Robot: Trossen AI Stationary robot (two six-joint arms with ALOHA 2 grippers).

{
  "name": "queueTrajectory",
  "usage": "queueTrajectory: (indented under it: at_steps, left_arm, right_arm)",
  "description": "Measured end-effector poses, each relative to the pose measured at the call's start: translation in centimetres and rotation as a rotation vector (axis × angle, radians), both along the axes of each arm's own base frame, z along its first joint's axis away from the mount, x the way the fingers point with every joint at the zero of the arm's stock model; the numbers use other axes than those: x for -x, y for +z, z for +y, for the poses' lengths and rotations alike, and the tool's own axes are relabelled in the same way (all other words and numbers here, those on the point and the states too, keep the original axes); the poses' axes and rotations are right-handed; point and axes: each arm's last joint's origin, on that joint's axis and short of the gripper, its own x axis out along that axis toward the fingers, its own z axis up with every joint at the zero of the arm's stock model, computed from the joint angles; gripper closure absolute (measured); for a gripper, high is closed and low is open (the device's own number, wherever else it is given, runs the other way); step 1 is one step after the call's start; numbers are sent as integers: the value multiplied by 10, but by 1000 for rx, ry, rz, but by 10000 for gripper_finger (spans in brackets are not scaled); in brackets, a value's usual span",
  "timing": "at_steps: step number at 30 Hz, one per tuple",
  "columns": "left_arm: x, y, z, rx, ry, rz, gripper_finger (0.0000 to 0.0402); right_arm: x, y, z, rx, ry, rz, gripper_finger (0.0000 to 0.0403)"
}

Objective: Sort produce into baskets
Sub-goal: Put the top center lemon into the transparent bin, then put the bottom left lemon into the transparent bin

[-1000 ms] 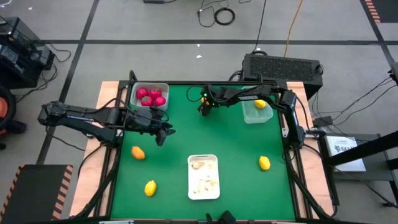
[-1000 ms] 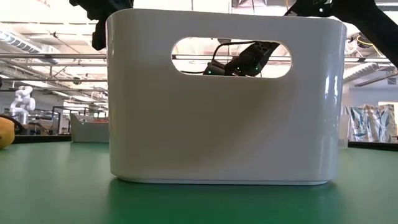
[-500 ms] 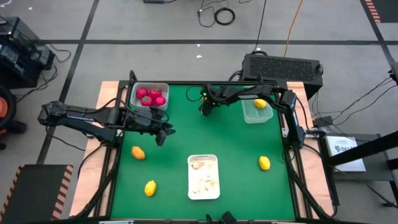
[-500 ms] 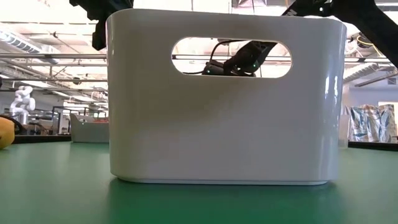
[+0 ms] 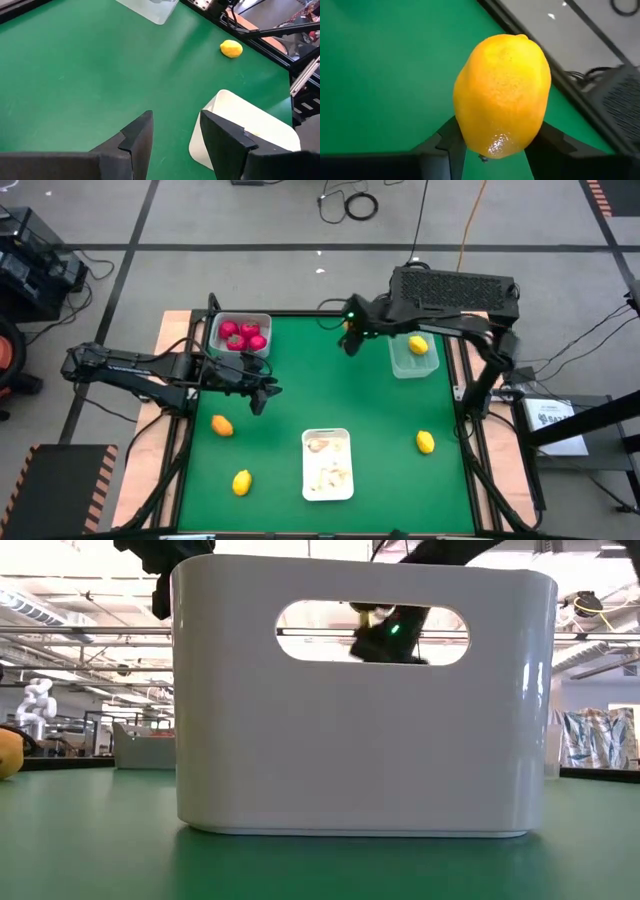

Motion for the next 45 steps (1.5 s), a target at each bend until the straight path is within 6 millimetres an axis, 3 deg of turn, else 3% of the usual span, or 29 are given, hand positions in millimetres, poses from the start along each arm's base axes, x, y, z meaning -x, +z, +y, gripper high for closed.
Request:
queueTrajectory:
  at_steps: [7, 12, 20, 28, 36, 45]
  left_arm:
    - [-2, 2, 2, -61, 9, -18, 231]
    - [-11, 3, 6, -101, 1, -65, 231]
    - [-33, -4, 16, -50, -72, -108, 231]
    - [-53, -13, 20, 73, -147, -154, 231]
    - [-57, -11, 19, 118, -153, -192, 231]
    - [-57, -12, 16, 157, -148, -190, 231]
  right_arm:
    - [53, 51, 21, 62, -63, 80, 243]
    - [83, 61, 36, 10, -115, 108, 243]
    - [121, 16, 43, -72, -261, 186, 243]
    - [131, -18, 30, -94, -415, 153, 243]
    - [138, -24, 17, -94, -473, 144, 232]
    - [141, -24, 13, -94, -482, 144, 156]
